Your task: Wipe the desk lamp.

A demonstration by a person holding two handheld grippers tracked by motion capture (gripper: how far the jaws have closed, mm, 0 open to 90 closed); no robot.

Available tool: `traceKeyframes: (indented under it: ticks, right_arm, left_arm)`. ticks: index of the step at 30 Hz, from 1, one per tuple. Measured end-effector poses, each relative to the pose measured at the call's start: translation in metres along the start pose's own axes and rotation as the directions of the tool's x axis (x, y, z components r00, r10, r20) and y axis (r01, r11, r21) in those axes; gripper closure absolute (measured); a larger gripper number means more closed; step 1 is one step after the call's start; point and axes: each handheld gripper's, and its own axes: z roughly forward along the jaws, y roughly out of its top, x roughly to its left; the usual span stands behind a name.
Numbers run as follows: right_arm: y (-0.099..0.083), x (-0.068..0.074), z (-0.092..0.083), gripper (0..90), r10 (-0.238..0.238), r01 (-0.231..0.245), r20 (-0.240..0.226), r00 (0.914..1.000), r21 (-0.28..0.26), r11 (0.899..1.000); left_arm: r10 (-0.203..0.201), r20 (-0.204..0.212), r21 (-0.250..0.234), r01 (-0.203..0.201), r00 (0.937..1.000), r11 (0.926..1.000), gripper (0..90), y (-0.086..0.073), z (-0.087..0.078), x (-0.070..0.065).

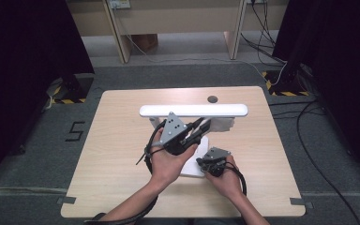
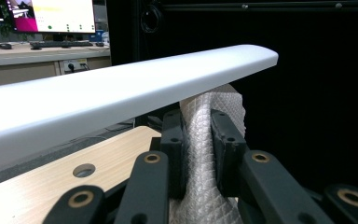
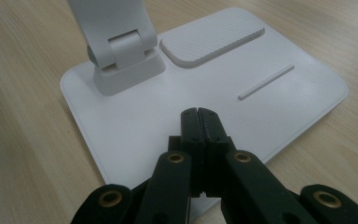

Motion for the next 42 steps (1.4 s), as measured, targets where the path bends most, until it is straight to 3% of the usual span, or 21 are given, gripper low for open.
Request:
traceKeyframes:
  ticks: [42]
  right_arm:
    - [0.0,0.0,0.0,90.0,0.004,-0.004,-0.001,1.0,0.001,1.0]
  left_arm:
    - [-0.036,-0.051,-0.006,0.036,0.998,0.9993,77.0,-0.003,-0.025,0.019]
